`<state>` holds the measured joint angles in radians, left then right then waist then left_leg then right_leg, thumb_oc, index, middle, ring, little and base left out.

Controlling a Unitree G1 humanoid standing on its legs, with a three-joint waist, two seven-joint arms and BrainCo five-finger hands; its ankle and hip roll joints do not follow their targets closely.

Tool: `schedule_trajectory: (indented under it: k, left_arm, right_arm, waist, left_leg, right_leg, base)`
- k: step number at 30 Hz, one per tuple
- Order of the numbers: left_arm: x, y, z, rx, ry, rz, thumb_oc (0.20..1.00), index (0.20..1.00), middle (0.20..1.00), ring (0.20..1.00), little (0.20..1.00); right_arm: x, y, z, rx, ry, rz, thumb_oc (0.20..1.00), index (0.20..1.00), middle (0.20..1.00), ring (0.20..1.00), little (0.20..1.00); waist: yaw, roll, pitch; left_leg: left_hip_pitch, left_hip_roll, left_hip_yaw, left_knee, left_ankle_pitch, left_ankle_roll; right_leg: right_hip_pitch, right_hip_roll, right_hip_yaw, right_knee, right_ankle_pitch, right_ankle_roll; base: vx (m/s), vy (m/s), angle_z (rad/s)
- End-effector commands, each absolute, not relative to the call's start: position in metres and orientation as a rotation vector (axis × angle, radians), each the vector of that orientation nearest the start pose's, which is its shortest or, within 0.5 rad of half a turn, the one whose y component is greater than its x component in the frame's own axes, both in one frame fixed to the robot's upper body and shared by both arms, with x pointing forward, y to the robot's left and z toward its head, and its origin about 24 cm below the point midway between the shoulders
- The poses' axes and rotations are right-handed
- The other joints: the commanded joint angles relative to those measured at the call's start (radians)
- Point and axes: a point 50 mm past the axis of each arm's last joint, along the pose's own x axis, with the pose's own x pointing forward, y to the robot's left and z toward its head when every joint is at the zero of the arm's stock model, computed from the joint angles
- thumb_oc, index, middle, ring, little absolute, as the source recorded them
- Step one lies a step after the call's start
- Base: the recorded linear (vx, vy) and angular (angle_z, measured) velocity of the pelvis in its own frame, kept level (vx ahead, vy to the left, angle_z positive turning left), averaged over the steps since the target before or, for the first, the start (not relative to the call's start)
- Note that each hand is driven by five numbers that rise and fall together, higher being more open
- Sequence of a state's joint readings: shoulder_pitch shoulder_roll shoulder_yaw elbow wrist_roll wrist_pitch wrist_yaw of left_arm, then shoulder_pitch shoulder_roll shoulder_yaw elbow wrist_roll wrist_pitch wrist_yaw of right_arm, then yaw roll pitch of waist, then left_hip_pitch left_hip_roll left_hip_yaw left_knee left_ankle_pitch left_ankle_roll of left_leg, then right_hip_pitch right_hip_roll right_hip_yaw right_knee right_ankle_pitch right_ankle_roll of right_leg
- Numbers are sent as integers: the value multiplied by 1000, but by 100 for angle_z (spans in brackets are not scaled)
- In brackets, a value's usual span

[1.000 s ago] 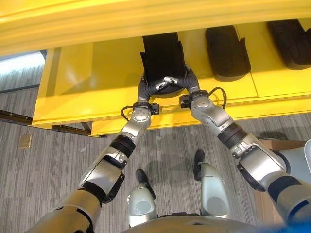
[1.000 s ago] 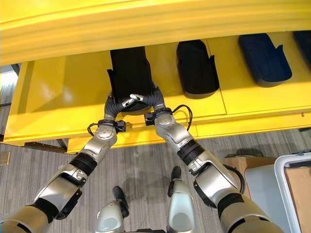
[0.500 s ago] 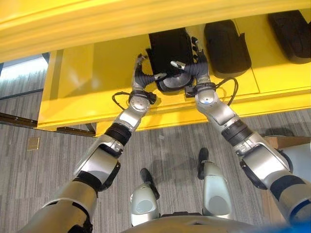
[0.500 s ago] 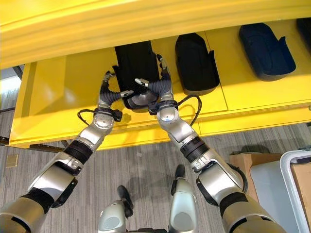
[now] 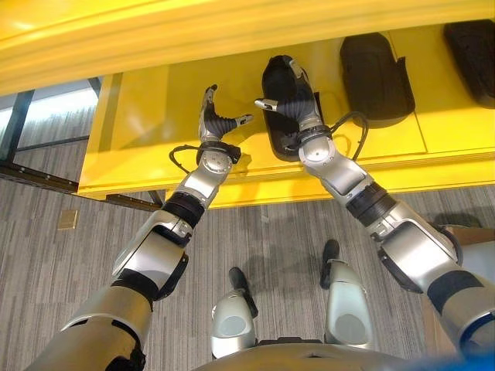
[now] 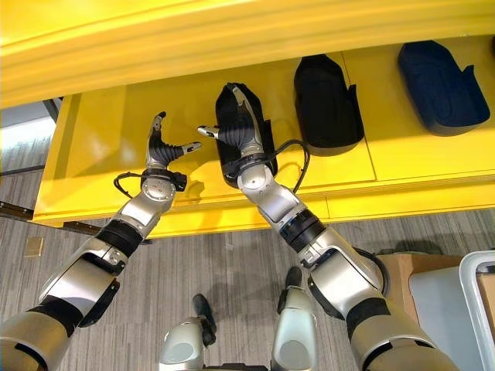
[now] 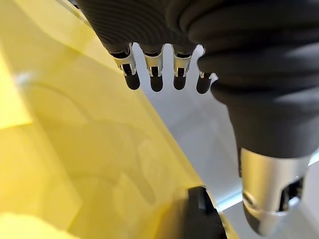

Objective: Move parts from the plastic box to the shelf.

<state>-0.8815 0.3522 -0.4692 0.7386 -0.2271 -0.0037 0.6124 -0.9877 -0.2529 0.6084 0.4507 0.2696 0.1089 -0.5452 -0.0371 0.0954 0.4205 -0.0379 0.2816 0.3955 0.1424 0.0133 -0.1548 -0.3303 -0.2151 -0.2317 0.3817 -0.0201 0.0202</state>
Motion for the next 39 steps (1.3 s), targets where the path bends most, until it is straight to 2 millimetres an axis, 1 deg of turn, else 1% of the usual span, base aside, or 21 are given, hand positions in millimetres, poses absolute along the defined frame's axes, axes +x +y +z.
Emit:
schedule_trajectory:
  k: [1, 4, 6, 7, 8, 9, 10, 13, 14, 16, 17, 19, 21, 23, 24, 26, 28, 30, 33, 35, 39]
  left_arm:
    - [393, 147, 177, 353, -319, 359, 1000, 1000, 1000, 1000, 1000]
    - [391, 148, 177, 340, -344, 358, 1000, 1000, 1000, 1000, 1000]
    - [386, 148, 178, 325, -374, 349, 1000, 1000, 1000, 1000, 1000]
    - [382, 148, 176, 298, -399, 349, 1000, 1000, 1000, 1000, 1000]
    - [381, 148, 175, 297, -397, 347, 1000, 1000, 1000, 1000, 1000]
    - [374, 149, 169, 258, -410, 330, 1000, 1000, 1000, 1000, 1000]
    - [372, 149, 167, 245, -411, 325, 1000, 1000, 1000, 1000, 1000]
    - [355, 149, 155, 153, -427, 284, 1000, 1000, 1000, 1000, 1000]
    - [346, 151, 149, 123, -427, 270, 1000, 1000, 1000, 1000, 1000]
    - [341, 150, 146, 105, -424, 250, 1000, 1000, 1000, 1000, 1000]
    - [322, 156, 136, 59, -406, 212, 1000, 1000, 1000, 1000, 1000]
    - [308, 163, 131, 34, -393, 206, 1000, 1000, 1000, 1000, 1000]
    - [287, 178, 125, 15, -375, 197, 1000, 1000, 1000, 1000, 1000]
    - [279, 184, 122, 4, -362, 183, 1000, 1000, 1000, 1000, 1000]
    - [269, 191, 121, -4, -361, 178, 1000, 1000, 1000, 1000, 1000]
    - [256, 200, 119, 16, -363, 148, 1000, 1000, 1000, 1000, 1000]
    - [244, 211, 117, 32, -355, 149, 1000, 1000, 1000, 1000, 1000]
    - [235, 220, 116, 33, -342, 154, 1000, 1000, 1000, 1000, 1000]
    - [226, 228, 119, 81, -362, 134, 1000, 1000, 1000, 1000, 1000]
    - [223, 230, 125, 130, -385, 110, 1000, 1000, 1000, 1000, 1000]
    - [223, 231, 129, 168, -409, 84, 1000, 1000, 1000, 1000, 1000]
  right_arm:
    - [364, -18, 255, -221, -577, 93, 1000, 1000, 1000, 1000, 1000]
    - [359, -17, 259, -195, -616, 125, 1000, 1000, 1000, 1000, 1000]
    - [351, -15, 264, -191, -667, 168, 1000, 1000, 1000, 1000, 1000]
    - [343, -12, 267, -208, -718, 207, 1000, 1000, 1000, 1000, 1000]
    - [342, -11, 268, -208, -721, 210, 1000, 1000, 1000, 1000, 1000]
    - [330, -8, 270, -222, -769, 278, 1000, 1000, 1000, 1000, 1000]
    - [327, -7, 269, -231, -781, 294, 1000, 1000, 1000, 1000, 1000]
    - [309, -9, 263, -355, -852, 386, 1000, 1000, 1000, 1000, 1000]
    - [301, -16, 260, -426, -886, 392, 1000, 1000, 1000, 1000, 1000]
    - [297, -19, 255, -471, -890, 410, 1000, 1000, 1000, 1000, 1000]
    - [284, -47, 238, -564, -882, 454, 1000, 1000, 1000, 1000, 1000]
    - [275, -70, 225, -624, -850, 453, 1000, 1000, 1000, 1000, 1000]
    - [258, -106, 205, -694, -794, 448, 1000, 1000, 1000, 1000, 1000]
    - [253, -120, 199, -752, -775, 442, 1000, 1000, 1000, 1000, 1000]
    - [245, -137, 190, -809, -746, 450, 1000, 1000, 1000, 1000, 1000]
    - [234, -157, 179, -892, -679, 465, 1000, 1000, 1000, 1000, 1000]
    - [225, -175, 173, -965, -620, 447, 1000, 1000, 1000, 1000, 1000]
    - [220, -189, 169, -1008, -550, 438, 1000, 1000, 1000, 1000, 1000]
    - [215, -201, 163, -1079, -510, 421, 1000, 1000, 1000, 1000, 1000]
    - [216, -206, 161, -1120, -478, 414, 1000, 1000, 1000, 1000, 1000]
    - [221, -206, 159, -1146, -446, 433, 1000, 1000, 1000, 1000, 1000]
  waist:
    - [0, -45, -28]
    - [1, -47, -32]
    - [3, -49, -37]
    - [4, -50, -41]
    - [4, -51, -42]
    - [6, -54, -49]
    - [7, -54, -56]
    - [9, -64, -78]
    - [9, -69, -88]
    - [9, -71, -97]
    - [6, -84, -118]
    - [-2, -93, -133]
    - [-16, -108, -151]
    - [-22, -115, -159]
    - [-30, -123, -160]
    - [-37, -133, -161]
    - [-42, -143, -162]
    - [-46, -153, -160]
    - [-42, -162, -155]
    - [-34, -165, -152]
    - [-23, -166, -147]
  left_leg:
    - [-64, -3, -54, 37, -1, 27]
    - [-57, -5, -56, 31, -1, 26]
    - [-50, -7, -57, 25, -1, 26]
    - [-42, -8, -58, 19, -1, 26]
    - [-41, -8, -58, 19, -1, 26]
    - [-32, -9, -59, 15, -4, 26]
    - [-31, -8, -57, 11, -1, 26]
    - [-7, -10, -57, -3, -5, 28]
    - [3, -9, -58, -8, -6, 28]
    - [9, -8, -57, -12, -6, 28]
    - [31, -6, -57, -20, -9, 30]
    - [42, -2, -53, -26, -8, 31]
    - [64, 2, -41, -33, -13, 33]
    - [71, 5, -33, -39, -14, 34]
    - [82, 3, -28, -42, -21, 35]
    - [88, 3, -18, -45, -24, 38]
    - [90, 2, -9, -48, -27, 39]
    - [91, 1, 0, -54, -26, 39]
    - [87, 0, 6, -64, -21, 40]
    - [82, -1, 7, -69, -18, 40]
    - [78, 1, 6, -73, -12, 37]
  right_leg:
    - [144, -3, -9, -98, -83, 40]
    - [154, -1, -10, -105, -83, 41]
    - [164, 1, -11, -113, -84, 42]
    - [173, 2, -13, -118, -84, 42]
    - [174, 2, -13, -119, -85, 42]
    - [188, 4, -15, -127, -88, 43]
    - [190, 7, -16, -134, -84, 42]
    - [226, 10, -23, -158, -86, 45]
    - [240, 10, -27, -164, -87, 47]
    - [248, 11, -29, -170, -86, 48]
    - [273, 11, -34, -179, -86, 56]
    - [285, 13, -37, -184, -83, 59]
    - [307, 16, -38, -193, -83, 65]
    - [314, 19, -39, -202, -79, 68]
    - [325, 18, -36, -204, -82, 73]
    - [331, 20, -35, -209, -79, 78]
    - [332, 22, -32, -215, -76, 82]
    - [329, 22, -31, -222, -72, 88]
    - [326, 24, -31, -233, -65, 93]
    - [324, 24, -35, -239, -61, 97]
    - [325, 25, -42, -248, -57, 99]
  base:
    - [-19, 0, 4]
    - [-6, 0, 1]
    - [8, -5, 4]
    - [10, -1, 6]
    - [12, -1, 5]
    - [9, -4, 5]
    - [16, -5, 4]
    - [47, -9, 4]
    - [60, -10, 6]
    - [56, -11, 5]
    - [58, -17, 3]
    - [73, -23, 4]
    - [62, -37, 0]
    - [15, -29, -10]
    - [-1, -23, -15]
    - [-22, -31, -7]
    - [-43, -33, -4]
    - [-74, -18, -6]
    - [-77, -23, -7]
    - [-68, -22, 1]
    - [-31, -7, 2]
